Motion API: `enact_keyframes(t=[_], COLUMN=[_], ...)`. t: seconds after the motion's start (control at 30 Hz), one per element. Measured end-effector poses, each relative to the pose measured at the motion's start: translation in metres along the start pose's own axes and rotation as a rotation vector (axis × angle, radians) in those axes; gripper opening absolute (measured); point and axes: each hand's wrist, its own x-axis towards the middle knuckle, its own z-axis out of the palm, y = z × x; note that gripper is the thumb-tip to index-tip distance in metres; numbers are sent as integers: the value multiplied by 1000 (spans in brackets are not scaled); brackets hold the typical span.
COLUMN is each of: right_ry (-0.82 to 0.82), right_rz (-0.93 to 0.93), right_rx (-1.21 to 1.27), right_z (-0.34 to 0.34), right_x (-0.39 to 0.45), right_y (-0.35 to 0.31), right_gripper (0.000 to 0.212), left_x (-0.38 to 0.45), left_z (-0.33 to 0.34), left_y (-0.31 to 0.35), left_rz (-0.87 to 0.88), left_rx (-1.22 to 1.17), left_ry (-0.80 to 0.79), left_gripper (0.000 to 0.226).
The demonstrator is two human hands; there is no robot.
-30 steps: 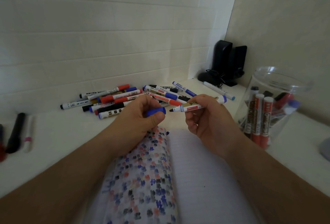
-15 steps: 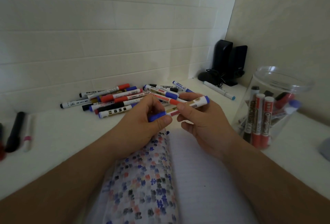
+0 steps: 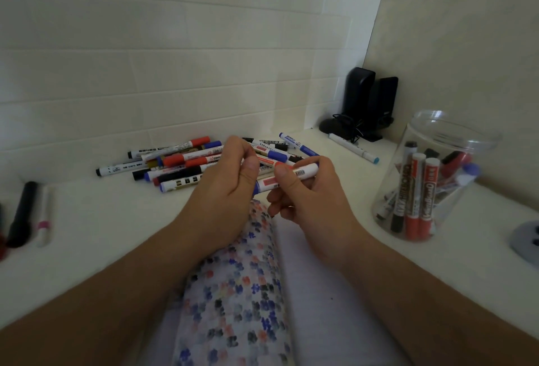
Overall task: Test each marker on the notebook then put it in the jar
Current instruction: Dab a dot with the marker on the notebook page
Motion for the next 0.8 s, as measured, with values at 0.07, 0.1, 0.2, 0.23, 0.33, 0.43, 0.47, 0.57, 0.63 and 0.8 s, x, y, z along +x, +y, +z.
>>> enact_keyframes(t=[0.07,0.1,0.2,0.23,0.33,0.43,0.47,0.57,0.63,0.8], right_ry=[-8,-11,-13,-14,3,63,108,322,486,591], right_rz=[-7,-6,9,11,-117,-362,-440,-629,-723,-637], right_rx=[15,15,37,42,-181,-580,-657,-646,-690,-994], right_z=[0,0,0,-1,-6,-11,-15,-39,-68,-124], right_x=[-3,-5,-10,-12,-16,-29,-34,-45,-44,-24], right_y=[0,0,-6,-11,-34,-60,-71,-115,-147,-169], right_gripper=[27,26,23,23,27,50,59,67,60,45], left_x=[2,3,1,0,-7,-9,-9,-5,-5,-6], left_z=[-1,-1,-1,-1,2,14,16,10,5,3], left_y=[1,2,8,9,10,7,6,0,-9,-18], left_rz=[32,50,120,130,47,10,34,92,75,62], left_rx=[51,88,146,134,28,72,141,354,404,351], left_ry=[-11,-18,-25,-33,-221,-521,-567,-598,-665,-656], left_gripper=[27,30,29,27,31,53,61,65,68,63])
